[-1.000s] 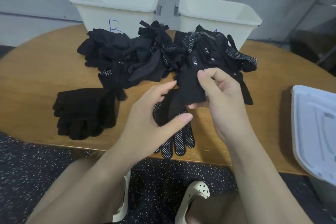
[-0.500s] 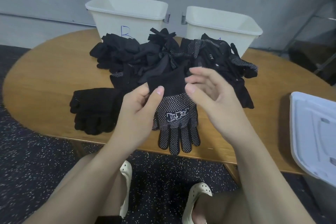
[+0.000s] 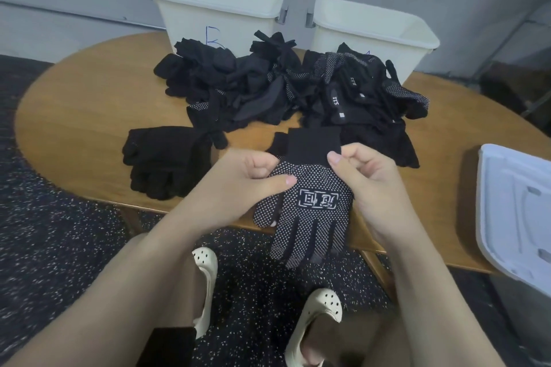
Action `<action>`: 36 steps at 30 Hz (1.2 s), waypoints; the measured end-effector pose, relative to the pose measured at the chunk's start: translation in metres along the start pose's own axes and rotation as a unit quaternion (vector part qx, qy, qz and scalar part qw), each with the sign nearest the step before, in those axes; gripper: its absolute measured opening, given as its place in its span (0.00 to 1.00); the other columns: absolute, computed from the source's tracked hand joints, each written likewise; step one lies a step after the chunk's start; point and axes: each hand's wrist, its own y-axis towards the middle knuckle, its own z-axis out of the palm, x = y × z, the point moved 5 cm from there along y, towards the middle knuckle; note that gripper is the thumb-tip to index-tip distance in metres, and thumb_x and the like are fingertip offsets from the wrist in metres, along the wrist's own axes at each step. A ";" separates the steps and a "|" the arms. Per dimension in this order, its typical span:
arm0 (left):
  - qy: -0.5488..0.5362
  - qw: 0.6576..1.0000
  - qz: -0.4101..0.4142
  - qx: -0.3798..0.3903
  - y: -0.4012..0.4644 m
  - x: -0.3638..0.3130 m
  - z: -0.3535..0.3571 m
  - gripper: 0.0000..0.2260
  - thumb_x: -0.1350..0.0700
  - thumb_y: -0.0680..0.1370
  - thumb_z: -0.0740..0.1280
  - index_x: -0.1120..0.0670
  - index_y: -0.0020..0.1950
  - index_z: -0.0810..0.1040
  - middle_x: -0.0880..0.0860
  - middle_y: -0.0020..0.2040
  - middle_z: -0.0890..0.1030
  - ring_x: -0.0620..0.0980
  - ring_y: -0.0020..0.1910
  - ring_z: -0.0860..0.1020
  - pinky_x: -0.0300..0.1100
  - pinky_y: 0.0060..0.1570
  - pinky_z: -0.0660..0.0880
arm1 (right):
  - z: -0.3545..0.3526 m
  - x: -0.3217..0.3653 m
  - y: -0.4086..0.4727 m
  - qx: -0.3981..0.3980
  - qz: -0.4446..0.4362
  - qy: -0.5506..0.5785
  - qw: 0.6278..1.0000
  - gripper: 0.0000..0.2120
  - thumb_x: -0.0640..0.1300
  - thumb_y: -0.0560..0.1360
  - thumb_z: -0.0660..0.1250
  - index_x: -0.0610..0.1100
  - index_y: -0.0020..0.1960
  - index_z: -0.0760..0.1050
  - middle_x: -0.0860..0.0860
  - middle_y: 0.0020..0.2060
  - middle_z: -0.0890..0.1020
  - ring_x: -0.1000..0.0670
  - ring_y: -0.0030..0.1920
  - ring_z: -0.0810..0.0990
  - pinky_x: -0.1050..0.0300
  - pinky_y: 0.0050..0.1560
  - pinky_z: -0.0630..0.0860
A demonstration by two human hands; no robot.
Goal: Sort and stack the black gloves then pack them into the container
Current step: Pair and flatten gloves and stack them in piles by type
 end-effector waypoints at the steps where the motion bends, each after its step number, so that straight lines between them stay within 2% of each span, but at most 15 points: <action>1: 0.009 1.000 -0.010 0.000 0.002 0.003 0.001 0.24 0.50 0.81 0.71 0.61 0.33 0.66 0.66 0.31 0.75 0.55 0.31 0.74 0.49 0.41 0.72 | -0.004 -0.005 0.003 -0.005 -0.003 -0.024 1.000 0.13 0.45 0.81 0.69 0.34 0.46 0.75 0.32 0.39 0.77 0.44 0.41 0.77 0.45 0.48 0.74; 3: 0.001 0.999 -0.032 -0.006 0.007 0.008 0.002 0.19 0.53 0.82 0.68 0.63 0.36 0.74 0.57 0.33 0.84 0.61 0.35 0.83 0.55 0.43 0.78 | -0.009 -0.011 0.009 -0.011 -0.012 -0.072 0.997 0.14 0.45 0.82 0.69 0.34 0.46 0.75 0.32 0.41 0.79 0.45 0.41 0.77 0.47 0.49 0.75; 4: -0.005 0.999 -0.040 -0.007 0.009 0.008 0.003 0.17 0.54 0.83 0.67 0.65 0.40 0.77 0.56 0.35 0.86 0.62 0.37 0.84 0.57 0.45 0.80 | -0.010 -0.013 0.012 -0.015 -0.020 -0.097 0.995 0.14 0.44 0.82 0.69 0.34 0.45 0.75 0.34 0.40 0.80 0.48 0.40 0.77 0.51 0.48 0.75; 6: -0.007 0.999 -0.051 -0.009 0.013 0.009 0.004 0.15 0.54 0.84 0.66 0.66 0.45 0.81 0.57 0.37 0.86 0.60 0.37 0.85 0.56 0.46 0.81 | -0.011 -0.015 0.018 -0.027 -0.035 -0.130 0.990 0.14 0.43 0.81 0.70 0.33 0.43 0.74 0.44 0.33 0.77 0.54 0.37 0.74 0.61 0.43 0.72; 8: 0.011 0.998 -0.057 -0.022 0.017 0.012 0.003 0.14 0.54 0.84 0.66 0.63 0.46 0.83 0.55 0.36 0.86 0.56 0.35 0.85 0.50 0.41 0.80 | -0.010 -0.018 0.024 -0.035 -0.043 -0.146 0.988 0.14 0.42 0.81 0.70 0.33 0.42 0.74 0.51 0.31 0.74 0.56 0.35 0.71 0.67 0.40 0.69; 11: 0.001 0.996 -0.072 -0.046 0.022 0.016 -0.002 0.08 0.56 0.82 0.68 0.59 0.49 0.85 0.51 0.37 0.87 0.46 0.32 0.84 0.40 0.31 0.80 | -0.010 -0.019 0.032 -0.042 -0.056 -0.157 0.985 0.13 0.42 0.81 0.70 0.36 0.42 0.75 0.45 0.32 0.75 0.56 0.36 0.73 0.65 0.41 0.70; 13: -0.019 0.993 -0.092 -0.072 0.025 0.020 -0.009 0.07 0.55 0.80 0.72 0.57 0.54 0.85 0.47 0.37 0.86 0.48 0.32 0.85 0.40 0.29 0.81 | -0.011 -0.021 0.039 -0.053 -0.061 -0.153 0.985 0.11 0.43 0.80 0.70 0.38 0.42 0.77 0.43 0.35 0.78 0.55 0.36 0.74 0.62 0.42 0.72; 15: -0.017 0.990 -0.109 -0.087 0.027 0.024 -0.017 0.08 0.54 0.77 0.75 0.54 0.55 0.85 0.49 0.36 0.85 0.50 0.32 0.85 0.38 0.29 0.81 | -0.013 -0.024 0.047 -0.069 -0.061 -0.166 0.982 0.09 0.43 0.80 0.71 0.42 0.43 0.78 0.45 0.34 0.79 0.54 0.36 0.75 0.59 0.41 0.72; 20: -0.058 0.988 -0.121 -0.082 0.030 0.033 -0.022 0.09 0.62 0.78 0.74 0.60 0.57 0.82 0.56 0.40 0.87 0.54 0.39 0.87 0.47 0.33 0.84 | -0.011 -0.038 0.070 -0.083 -0.033 -0.200 0.976 0.10 0.45 0.80 0.71 0.44 0.41 0.78 0.53 0.29 0.78 0.53 0.32 0.71 0.54 0.37 0.70; 24: -0.013 0.988 -0.098 -0.118 0.032 0.036 -0.025 0.07 0.61 0.79 0.72 0.57 0.57 0.81 0.52 0.40 0.87 0.52 0.35 0.86 0.48 0.33 0.84 | -0.006 -0.044 0.078 -0.068 -0.026 -0.230 0.971 0.10 0.45 0.80 0.71 0.45 0.40 0.78 0.49 0.33 0.83 0.50 0.35 0.79 0.48 0.42 0.77; 27: 0.060 0.985 -0.093 -0.136 0.034 0.039 -0.023 0.04 0.57 0.80 0.71 0.54 0.54 0.82 0.48 0.38 0.87 0.46 0.28 0.82 0.43 0.26 0.80 | -0.007 -0.045 0.079 -0.067 -0.017 -0.243 0.968 0.10 0.46 0.80 0.71 0.46 0.40 0.78 0.50 0.33 0.83 0.47 0.36 0.81 0.51 0.42 0.77; 30: 0.122 0.977 -0.102 -0.145 0.036 0.039 -0.020 0.03 0.52 0.80 0.72 0.51 0.48 0.83 0.46 0.33 0.85 0.43 0.22 0.77 0.35 0.22 0.73 | -0.009 -0.047 0.081 -0.074 -0.003 -0.241 0.968 0.12 0.47 0.79 0.72 0.45 0.39 0.77 0.50 0.30 0.82 0.55 0.32 0.76 0.61 0.36 0.73; 32: 0.163 0.972 -0.104 -0.133 0.038 0.039 -0.018 0.07 0.49 0.79 0.73 0.50 0.43 0.84 0.46 0.30 0.84 0.43 0.23 0.78 0.34 0.24 0.74 | -0.010 -0.049 0.083 -0.070 0.003 -0.237 0.969 0.13 0.47 0.78 0.73 0.43 0.39 0.76 0.49 0.31 0.82 0.54 0.32 0.77 0.63 0.35 0.73; 35: 0.199 0.966 -0.111 -0.119 0.039 0.042 -0.018 0.08 0.47 0.77 0.75 0.51 0.44 0.85 0.47 0.30 0.84 0.42 0.33 0.82 0.40 0.42 0.80 | -0.010 -0.054 0.084 -0.050 0.006 -0.247 0.968 0.12 0.46 0.78 0.73 0.39 0.43 0.76 0.40 0.40 0.84 0.40 0.40 0.83 0.49 0.45 0.81; 36: 0.205 0.965 -0.110 -0.120 0.039 0.042 -0.018 0.07 0.47 0.76 0.75 0.50 0.47 0.85 0.46 0.31 0.84 0.41 0.35 0.82 0.38 0.45 0.79 | -0.010 -0.054 0.084 -0.048 0.006 -0.244 0.969 0.12 0.45 0.78 0.73 0.40 0.41 0.75 0.40 0.40 0.84 0.41 0.40 0.82 0.49 0.45 0.80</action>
